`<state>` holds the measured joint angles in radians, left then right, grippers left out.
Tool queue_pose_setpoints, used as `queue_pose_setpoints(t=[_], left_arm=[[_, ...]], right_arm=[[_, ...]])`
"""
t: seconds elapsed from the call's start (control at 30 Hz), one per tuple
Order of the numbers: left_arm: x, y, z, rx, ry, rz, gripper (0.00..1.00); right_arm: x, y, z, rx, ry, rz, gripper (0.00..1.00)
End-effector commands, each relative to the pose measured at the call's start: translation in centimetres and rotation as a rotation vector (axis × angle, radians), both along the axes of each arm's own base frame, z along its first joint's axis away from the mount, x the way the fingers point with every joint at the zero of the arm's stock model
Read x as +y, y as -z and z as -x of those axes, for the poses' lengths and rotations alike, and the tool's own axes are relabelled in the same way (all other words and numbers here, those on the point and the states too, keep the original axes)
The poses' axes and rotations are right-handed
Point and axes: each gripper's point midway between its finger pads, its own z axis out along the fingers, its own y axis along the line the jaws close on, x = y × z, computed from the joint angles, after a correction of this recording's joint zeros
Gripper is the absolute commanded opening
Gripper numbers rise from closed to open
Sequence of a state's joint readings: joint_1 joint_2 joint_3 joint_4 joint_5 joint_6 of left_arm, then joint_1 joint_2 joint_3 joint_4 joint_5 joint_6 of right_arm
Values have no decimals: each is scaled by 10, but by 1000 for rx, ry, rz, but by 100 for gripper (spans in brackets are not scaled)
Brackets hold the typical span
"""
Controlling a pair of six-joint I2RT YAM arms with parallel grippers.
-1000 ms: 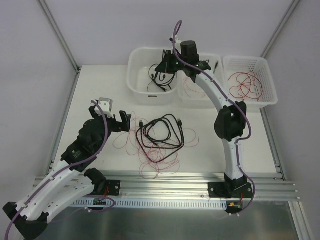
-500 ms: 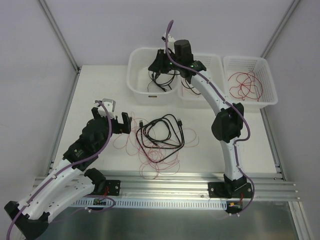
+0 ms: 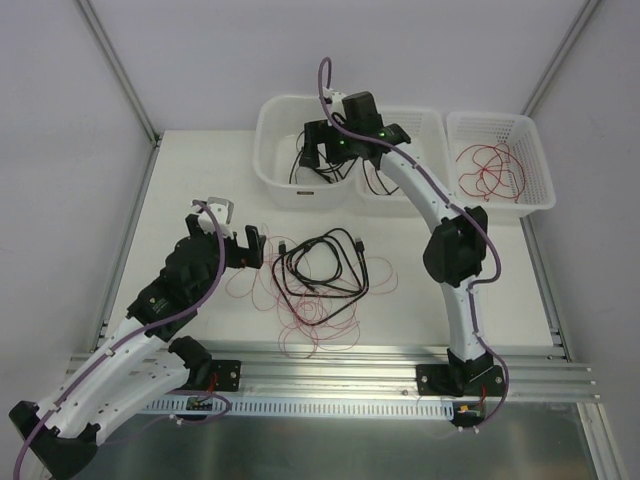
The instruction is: Untangle the cables
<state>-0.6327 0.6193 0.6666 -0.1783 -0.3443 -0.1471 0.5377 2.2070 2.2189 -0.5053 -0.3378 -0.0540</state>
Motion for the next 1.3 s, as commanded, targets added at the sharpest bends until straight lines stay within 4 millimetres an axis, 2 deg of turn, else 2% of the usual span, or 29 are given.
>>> queue_pose_setpoints(t=[0.0,0.03,0.1,0.13,0.17,0.2,0.23,0.27,0.3,0.33,0.37,0.4,0.47,0.5,0.57,0.6,0.77,0.83,0.93,1.07,1.17,1.27], left_arm=[[-3,-4,-2,-2,15,16,99],[-3,-3,-2,-2,14,14,99],[-3,-4,-3,-2,11,14,99],[-2,-2,-3,1,9,12,99],[-3,-3,-3,0,14,13,99],[-3,-2,-3,3,15,12,99],[-3,-2,-3,1,14,12,99],[-3,-1,-3,5,14,9,99],[-3,-1,-3,3,12,9,99],[-4,-1,-3,4,15,11,99],[-3,0,-3,7,14,7,99],[-3,0,-3,7,15,7,99],[-4,0,-3,8,17,7,99],[-3,0,-3,7,14,7,99],[-4,0,-3,7,18,4,99],[-4,1,-3,10,17,4,99],[-4,2,-3,11,18,-2,99],[-3,2,-3,10,17,-1,99],[-4,2,-3,11,19,-5,99],[-4,4,-3,15,22,-8,99],[-4,3,-3,14,21,-8,99],[-4,3,-3,13,21,-10,99]], right_arm=[[-40,-96,26,-188,34,54,97],[-48,-112,35,-228,28,72,97],[-73,-116,35,-256,102,134,97],[-90,-131,38,-290,154,144,97],[-115,-110,29,-264,266,227,97],[-142,-105,19,-243,355,248,98],[-162,-97,15,-198,450,248,99],[-175,-77,14,-136,493,260,99],[-200,-64,7,-88,559,257,97],[-209,-54,5,-52,590,241,96],[-209,-41,3,11,605,187,95],[-222,-21,-2,60,636,175,94],[-220,-2,-5,135,639,119,93],[-224,16,-10,172,656,113,93],[-222,28,-19,187,656,74,91],[-224,45,-22,227,678,66,90],[-236,85,-41,299,762,18,86],[-240,103,-45,339,790,1,80],[-237,116,-55,351,782,-46,71],[-232,117,-72,309,776,-105,62],[-233,119,-79,301,785,-121,48],[-237,116,-81,276,786,-104,26]])
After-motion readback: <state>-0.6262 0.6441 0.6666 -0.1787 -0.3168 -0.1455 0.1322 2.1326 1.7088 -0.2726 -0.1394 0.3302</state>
